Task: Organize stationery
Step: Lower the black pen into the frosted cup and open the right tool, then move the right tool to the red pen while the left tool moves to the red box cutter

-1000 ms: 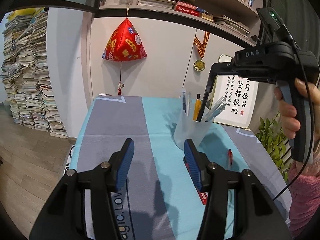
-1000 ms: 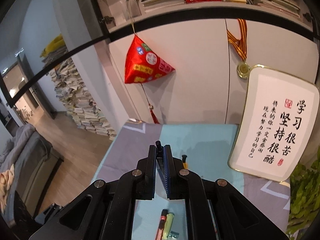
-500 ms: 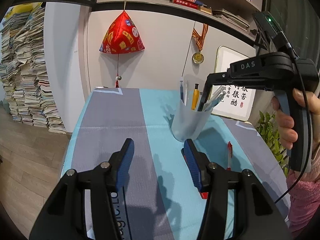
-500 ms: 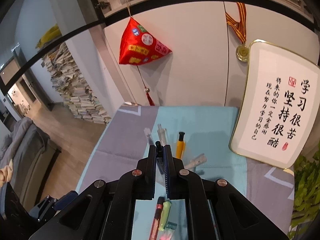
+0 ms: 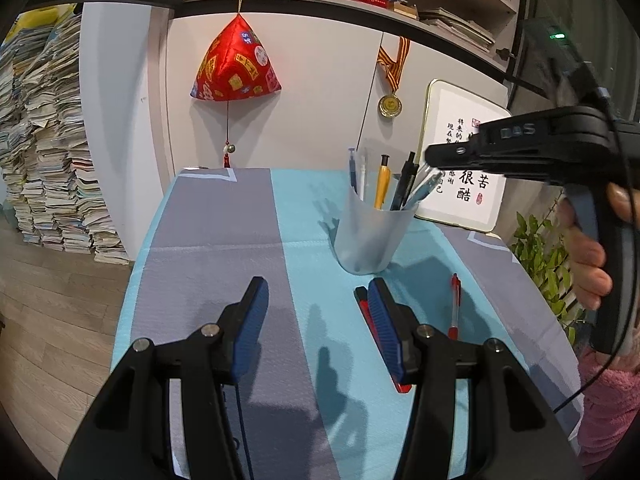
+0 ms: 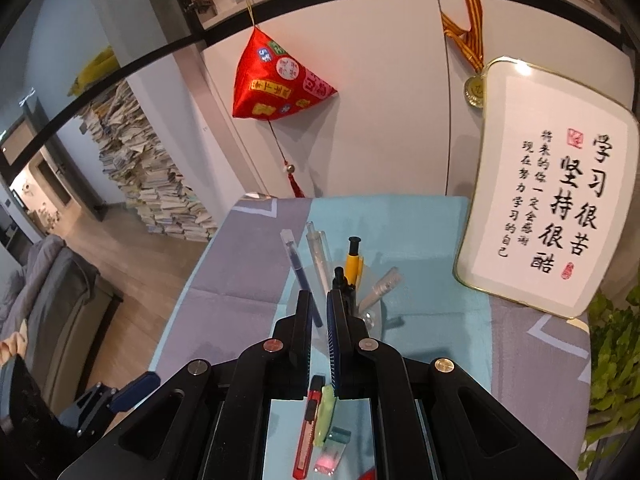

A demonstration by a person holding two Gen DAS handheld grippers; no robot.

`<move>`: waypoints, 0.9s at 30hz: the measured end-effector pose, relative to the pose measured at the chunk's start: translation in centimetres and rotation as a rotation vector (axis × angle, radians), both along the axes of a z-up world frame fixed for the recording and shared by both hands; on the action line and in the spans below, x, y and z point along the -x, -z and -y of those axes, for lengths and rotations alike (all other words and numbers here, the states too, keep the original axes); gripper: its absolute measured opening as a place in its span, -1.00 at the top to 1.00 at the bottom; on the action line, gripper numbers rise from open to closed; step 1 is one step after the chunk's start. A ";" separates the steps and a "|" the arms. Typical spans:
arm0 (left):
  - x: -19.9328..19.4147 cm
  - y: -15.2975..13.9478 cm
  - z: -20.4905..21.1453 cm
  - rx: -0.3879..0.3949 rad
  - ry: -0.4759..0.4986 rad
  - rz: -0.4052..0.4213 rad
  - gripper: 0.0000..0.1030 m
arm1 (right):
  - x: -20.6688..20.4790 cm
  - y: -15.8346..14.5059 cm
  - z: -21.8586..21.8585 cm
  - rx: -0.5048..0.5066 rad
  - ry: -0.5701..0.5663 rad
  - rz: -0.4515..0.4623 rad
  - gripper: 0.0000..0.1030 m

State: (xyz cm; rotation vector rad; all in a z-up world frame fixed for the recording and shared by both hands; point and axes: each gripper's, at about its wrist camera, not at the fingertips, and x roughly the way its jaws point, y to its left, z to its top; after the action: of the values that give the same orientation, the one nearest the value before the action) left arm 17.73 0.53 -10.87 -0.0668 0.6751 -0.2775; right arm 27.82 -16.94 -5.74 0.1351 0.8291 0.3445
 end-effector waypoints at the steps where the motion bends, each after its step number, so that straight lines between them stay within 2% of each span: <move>1: -0.1 0.1 0.1 -0.002 0.001 -0.004 0.02 | 0.6 -0.1 0.2 0.005 0.001 0.009 0.84; 5: -0.4 0.8 0.8 -0.018 0.003 -0.027 0.02 | 3.1 -0.3 1.0 0.038 0.006 0.030 0.84; 8: -0.7 1.4 1.4 -0.026 0.011 -0.049 0.02 | 5.3 0.7 1.8 0.108 0.033 0.027 0.84; 12: -0.7 2.6 3.0 -0.061 0.044 -0.087 0.02 | 6.3 3.8 3.2 0.158 0.058 -0.051 0.84; 16: -0.3 4.3 5.1 -0.100 0.111 -0.137 0.02 | 6.1 7.6 5.5 0.109 0.112 -0.177 0.84; 18: -0.1 5.2 6.0 -0.118 0.138 -0.167 0.02 | 5.7 8.7 6.3 0.094 0.141 -0.207 0.84; 27: -1.0 7.7 7.6 -0.154 0.142 -0.244 0.02 | 5.8 10.1 7.5 0.061 0.194 -0.247 0.84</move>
State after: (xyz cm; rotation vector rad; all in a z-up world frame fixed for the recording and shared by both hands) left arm 18.75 -7.08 -18.56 0.0960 0.9436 -0.3564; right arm 22.06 -24.48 -15.88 0.2027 1.0609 0.1206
